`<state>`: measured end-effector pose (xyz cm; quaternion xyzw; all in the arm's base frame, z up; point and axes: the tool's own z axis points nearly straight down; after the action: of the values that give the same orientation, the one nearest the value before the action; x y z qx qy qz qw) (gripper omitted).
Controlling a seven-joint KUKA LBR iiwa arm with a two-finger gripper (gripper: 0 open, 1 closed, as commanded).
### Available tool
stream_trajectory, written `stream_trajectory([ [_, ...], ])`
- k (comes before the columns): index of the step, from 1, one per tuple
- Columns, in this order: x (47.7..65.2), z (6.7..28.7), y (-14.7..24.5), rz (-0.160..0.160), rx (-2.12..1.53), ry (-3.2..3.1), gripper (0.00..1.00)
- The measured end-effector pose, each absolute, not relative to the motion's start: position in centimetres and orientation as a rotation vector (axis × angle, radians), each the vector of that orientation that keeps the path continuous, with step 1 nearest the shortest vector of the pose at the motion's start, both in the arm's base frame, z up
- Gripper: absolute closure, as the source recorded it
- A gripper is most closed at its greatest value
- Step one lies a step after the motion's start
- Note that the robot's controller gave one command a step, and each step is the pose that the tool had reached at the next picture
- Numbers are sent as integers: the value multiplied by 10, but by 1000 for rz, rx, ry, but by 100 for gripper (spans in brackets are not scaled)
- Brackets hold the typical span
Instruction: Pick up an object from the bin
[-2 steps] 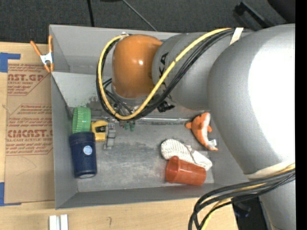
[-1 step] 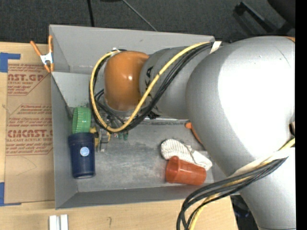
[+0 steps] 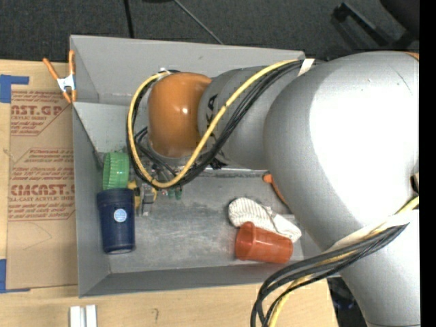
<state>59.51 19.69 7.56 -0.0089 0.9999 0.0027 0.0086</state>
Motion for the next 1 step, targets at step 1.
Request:
stream_trajectory([
  [1,576,77,195,12,-105,3111,100],
])
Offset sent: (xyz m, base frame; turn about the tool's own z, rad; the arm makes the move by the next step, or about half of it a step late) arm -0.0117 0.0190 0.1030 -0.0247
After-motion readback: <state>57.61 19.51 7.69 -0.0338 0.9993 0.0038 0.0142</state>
